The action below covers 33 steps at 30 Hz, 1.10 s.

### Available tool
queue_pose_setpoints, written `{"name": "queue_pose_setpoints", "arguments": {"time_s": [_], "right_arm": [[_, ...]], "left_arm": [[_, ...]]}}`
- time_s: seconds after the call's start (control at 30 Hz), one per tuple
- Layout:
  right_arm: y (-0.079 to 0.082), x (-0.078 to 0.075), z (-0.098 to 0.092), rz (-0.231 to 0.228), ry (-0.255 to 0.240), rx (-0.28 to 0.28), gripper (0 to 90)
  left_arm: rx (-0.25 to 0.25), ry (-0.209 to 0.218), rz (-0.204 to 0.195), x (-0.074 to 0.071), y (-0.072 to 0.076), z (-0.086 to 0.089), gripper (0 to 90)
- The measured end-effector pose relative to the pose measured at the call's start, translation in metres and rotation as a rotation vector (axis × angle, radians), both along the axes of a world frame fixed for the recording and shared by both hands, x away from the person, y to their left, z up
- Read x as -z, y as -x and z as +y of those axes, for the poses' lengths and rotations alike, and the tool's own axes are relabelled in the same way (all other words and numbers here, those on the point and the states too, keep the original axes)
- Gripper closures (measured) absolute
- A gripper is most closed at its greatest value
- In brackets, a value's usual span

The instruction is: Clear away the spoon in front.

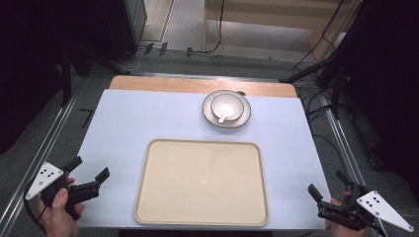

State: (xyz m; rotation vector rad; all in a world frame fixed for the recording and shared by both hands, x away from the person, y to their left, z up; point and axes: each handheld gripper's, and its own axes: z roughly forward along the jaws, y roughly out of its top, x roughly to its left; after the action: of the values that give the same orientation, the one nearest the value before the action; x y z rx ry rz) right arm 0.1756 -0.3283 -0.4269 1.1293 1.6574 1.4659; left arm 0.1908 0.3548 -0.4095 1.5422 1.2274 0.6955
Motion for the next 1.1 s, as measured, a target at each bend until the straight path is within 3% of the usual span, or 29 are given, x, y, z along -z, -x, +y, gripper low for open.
{"name": "queue_pose_setpoints", "arguments": {"time_s": [0.37,0.53,0.67,0.73,0.8,0.87,1.1], "right_arm": [[0.001,0.001,0.002,-0.004,0.004,0.002,0.0],[0.001,0.001,0.003,-0.002,0.004,0.001,0.0],[0.001,0.001,0.003,0.000,-0.002,-0.002,0.0],[0.000,0.001,0.004,0.001,-0.002,-0.005,0.0],[0.000,0.001,0.004,0.000,0.000,-0.010,0.0],[-0.001,0.002,0.005,0.001,0.002,-0.011,0.0],[-0.002,0.003,0.007,0.006,0.008,-0.016,0.0]], "left_arm": [[0.013,-0.016,-0.023,-0.013,-0.004,-0.019,0.0],[0.021,-0.051,-0.037,-0.023,-0.010,-0.037,0.0],[0.049,-0.079,-0.023,-0.031,-0.018,-0.057,0.0],[0.010,-0.101,-0.029,-0.035,-0.025,-0.069,0.0],[0.006,-0.092,-0.029,-0.036,-0.028,-0.072,0.0],[0.025,-0.076,-0.022,-0.037,-0.034,-0.076,0.0],[0.078,-0.105,0.005,-0.035,-0.059,-0.106,0.0]]}}
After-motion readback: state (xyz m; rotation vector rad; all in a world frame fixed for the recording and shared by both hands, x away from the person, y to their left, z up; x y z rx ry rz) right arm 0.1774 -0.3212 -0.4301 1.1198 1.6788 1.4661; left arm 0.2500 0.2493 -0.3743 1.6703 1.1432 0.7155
